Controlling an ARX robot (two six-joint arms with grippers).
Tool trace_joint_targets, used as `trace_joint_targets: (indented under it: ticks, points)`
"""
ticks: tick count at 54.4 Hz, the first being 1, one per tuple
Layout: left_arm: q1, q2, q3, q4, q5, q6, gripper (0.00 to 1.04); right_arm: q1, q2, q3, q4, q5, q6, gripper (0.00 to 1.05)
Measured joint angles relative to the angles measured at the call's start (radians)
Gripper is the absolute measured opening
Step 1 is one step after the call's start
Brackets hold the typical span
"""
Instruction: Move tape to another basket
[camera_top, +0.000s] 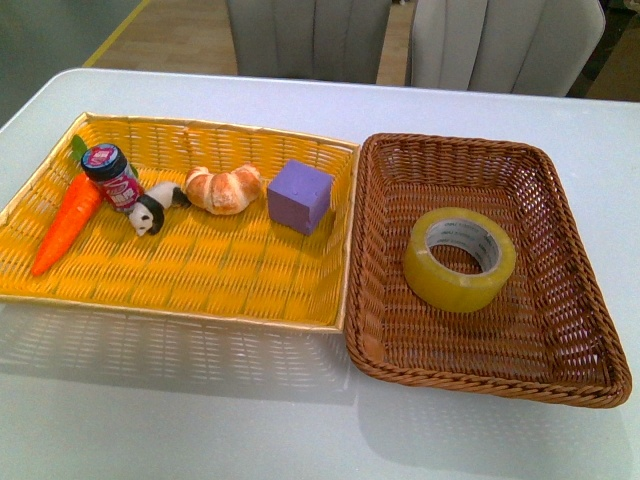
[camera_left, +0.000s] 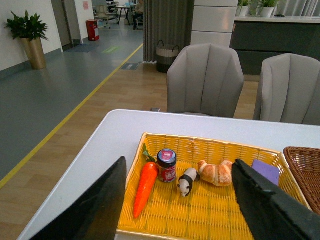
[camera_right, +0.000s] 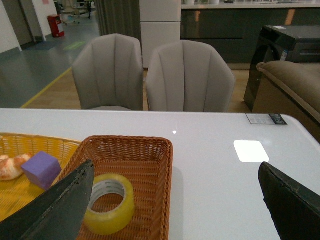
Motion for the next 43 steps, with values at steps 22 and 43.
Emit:
trace_joint_targets:
  ticks: [22,43]
  points:
    - [0.000,0.000,0.000,0.000,0.000,0.002,0.96,0.000,0.000,0.000,0.000,0.000,0.000,0.96]
    - [0.000,0.000,0.000,0.000,0.000,0.002,0.96,0.000,0.000,0.000,0.000,0.000,0.000,0.96]
